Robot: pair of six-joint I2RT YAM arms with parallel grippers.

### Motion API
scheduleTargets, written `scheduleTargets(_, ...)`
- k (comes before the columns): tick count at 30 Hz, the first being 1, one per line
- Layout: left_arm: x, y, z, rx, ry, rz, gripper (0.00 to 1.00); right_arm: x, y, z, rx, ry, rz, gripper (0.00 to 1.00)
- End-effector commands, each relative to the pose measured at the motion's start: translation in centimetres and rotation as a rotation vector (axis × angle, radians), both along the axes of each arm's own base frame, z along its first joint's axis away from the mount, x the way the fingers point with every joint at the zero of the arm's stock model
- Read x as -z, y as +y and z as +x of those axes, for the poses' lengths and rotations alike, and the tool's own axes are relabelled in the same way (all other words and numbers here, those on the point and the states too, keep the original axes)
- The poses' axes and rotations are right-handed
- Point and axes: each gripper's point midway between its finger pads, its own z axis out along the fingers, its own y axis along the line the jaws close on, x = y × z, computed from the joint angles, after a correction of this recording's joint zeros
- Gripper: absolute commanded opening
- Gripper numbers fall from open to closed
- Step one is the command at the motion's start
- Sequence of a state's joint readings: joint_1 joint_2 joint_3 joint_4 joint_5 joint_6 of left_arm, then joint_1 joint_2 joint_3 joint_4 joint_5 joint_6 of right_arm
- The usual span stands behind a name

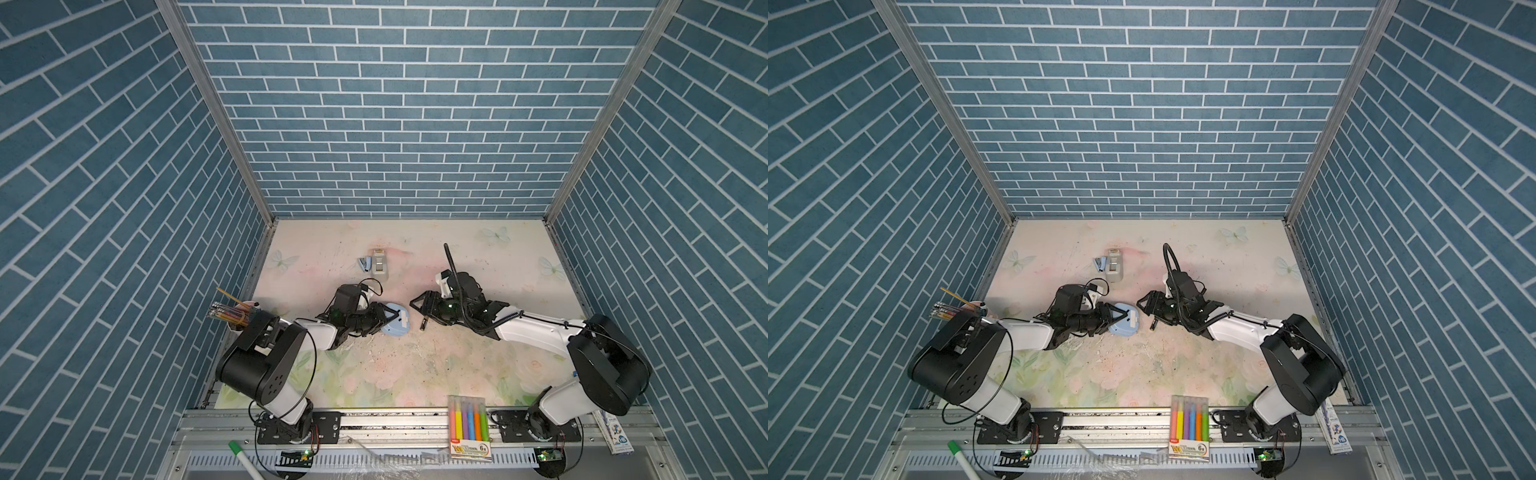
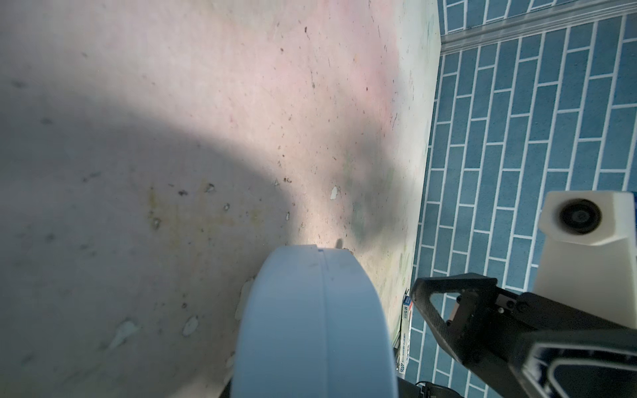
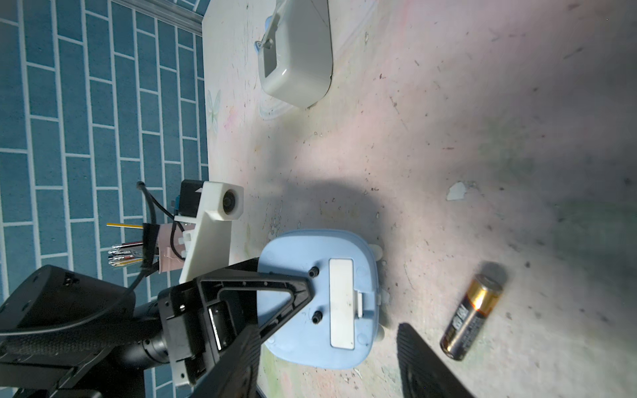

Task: Insert the battery into the alarm
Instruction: Adjust the alarm at the center of the board, then remove the cover from the alarm.

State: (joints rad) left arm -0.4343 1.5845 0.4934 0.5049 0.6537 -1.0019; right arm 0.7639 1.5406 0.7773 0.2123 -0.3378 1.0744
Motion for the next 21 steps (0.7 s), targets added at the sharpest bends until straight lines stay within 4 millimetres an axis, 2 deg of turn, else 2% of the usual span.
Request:
scheduleTargets(1,-0.1,0.0,0.2,-0.007,-0.022,-0.007,0.01,-0.7,1.5,0.1,-0.005,0.005,0.047,0.63)
scheduleTargets(10,0.6,0.0,0.1,-0.011,-0.007,-0.006,0.00,1.3,2.7,0.0,-0.041,0.062,0.044,0.59)
scheduleTargets(21,0.7,0.1,-0.1,-0.009,-0.004,-0.004,0.00,2.5,3.6,0.1,-0.044,0.092,0.069,0.58)
